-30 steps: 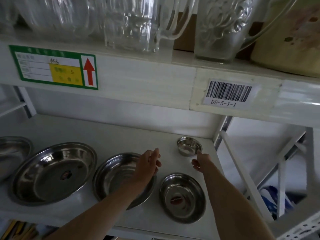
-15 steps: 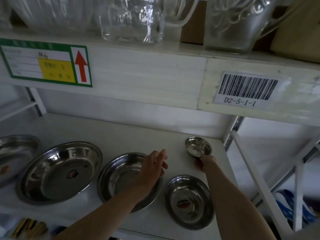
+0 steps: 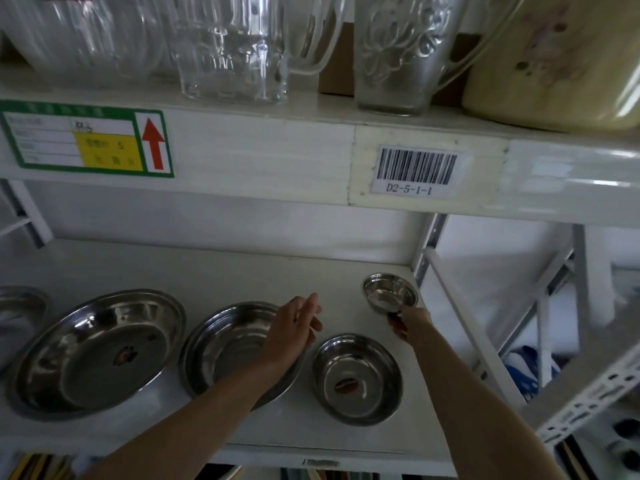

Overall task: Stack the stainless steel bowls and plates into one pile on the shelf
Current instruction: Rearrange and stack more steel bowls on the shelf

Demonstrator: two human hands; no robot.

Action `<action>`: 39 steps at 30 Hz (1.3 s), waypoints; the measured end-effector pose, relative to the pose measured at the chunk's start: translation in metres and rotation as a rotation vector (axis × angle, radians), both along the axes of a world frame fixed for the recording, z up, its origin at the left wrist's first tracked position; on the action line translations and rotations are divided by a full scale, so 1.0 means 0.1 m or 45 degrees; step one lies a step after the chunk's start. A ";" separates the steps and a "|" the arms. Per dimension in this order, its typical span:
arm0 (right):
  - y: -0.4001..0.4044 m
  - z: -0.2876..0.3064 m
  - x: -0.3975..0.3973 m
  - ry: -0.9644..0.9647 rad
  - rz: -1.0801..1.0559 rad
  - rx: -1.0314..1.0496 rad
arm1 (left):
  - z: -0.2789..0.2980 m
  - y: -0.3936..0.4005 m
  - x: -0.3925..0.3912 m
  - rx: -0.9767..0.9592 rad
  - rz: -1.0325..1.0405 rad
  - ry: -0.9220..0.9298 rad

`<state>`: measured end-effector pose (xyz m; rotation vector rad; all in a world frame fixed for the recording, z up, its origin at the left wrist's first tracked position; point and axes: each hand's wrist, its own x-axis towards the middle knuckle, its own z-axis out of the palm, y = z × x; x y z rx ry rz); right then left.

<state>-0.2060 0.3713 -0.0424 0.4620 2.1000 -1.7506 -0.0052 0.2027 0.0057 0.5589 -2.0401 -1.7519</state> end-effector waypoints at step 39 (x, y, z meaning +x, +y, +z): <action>0.84 -0.19 1.70 -0.062 -0.578 -0.040 | 0.28 0.14 0.14 0.049 -0.253 0.037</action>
